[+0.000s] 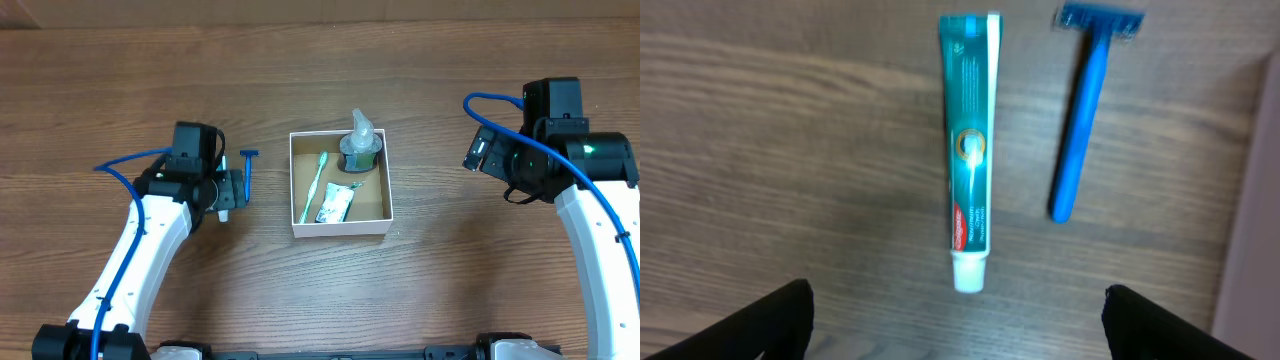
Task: Pack container
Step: 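Move the left gripper back and grasp the teal toothpaste tube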
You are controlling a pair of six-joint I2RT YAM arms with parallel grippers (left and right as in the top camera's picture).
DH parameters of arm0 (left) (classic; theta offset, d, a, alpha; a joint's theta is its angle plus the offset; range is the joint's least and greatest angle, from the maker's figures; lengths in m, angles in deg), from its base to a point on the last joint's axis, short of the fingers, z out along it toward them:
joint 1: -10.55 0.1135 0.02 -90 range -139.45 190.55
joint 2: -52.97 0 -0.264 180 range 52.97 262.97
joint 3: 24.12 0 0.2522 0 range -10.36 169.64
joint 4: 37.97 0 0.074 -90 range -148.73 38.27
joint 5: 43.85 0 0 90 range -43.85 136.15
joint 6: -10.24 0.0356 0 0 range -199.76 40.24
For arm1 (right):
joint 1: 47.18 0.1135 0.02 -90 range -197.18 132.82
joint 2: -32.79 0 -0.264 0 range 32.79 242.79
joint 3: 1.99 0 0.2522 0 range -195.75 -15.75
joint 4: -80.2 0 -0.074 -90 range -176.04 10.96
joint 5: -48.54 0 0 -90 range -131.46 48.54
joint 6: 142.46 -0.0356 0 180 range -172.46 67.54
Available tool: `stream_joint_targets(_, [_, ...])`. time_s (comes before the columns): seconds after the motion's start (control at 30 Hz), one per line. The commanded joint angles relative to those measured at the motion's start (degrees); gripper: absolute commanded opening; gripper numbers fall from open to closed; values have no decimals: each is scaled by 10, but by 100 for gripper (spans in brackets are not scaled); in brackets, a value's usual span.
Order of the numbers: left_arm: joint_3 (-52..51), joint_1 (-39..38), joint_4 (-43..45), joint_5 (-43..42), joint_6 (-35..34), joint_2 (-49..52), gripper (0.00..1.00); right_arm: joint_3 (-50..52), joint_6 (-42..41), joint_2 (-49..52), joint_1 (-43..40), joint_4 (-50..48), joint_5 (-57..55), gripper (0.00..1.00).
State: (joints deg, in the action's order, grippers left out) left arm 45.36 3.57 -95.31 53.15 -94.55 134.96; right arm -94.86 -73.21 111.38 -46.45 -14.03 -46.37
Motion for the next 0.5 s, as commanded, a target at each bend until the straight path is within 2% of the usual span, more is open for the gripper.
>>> stream_joint_targets(0.0, [-67, 2, 70, -15, 11, 2, 86, -12, 1, -2, -2, -2, -4, 100])
stream_joint_targets(0.3, [-129, 2, 170, -5, 11, 14, 79, -12, 1, -2, -2, -2, -4, 100])
stream_joint_targets(0.47, [-128, 2, 209, -4, 11, 64, 78, -12, 1, -2, -2, -2, -4, 100])
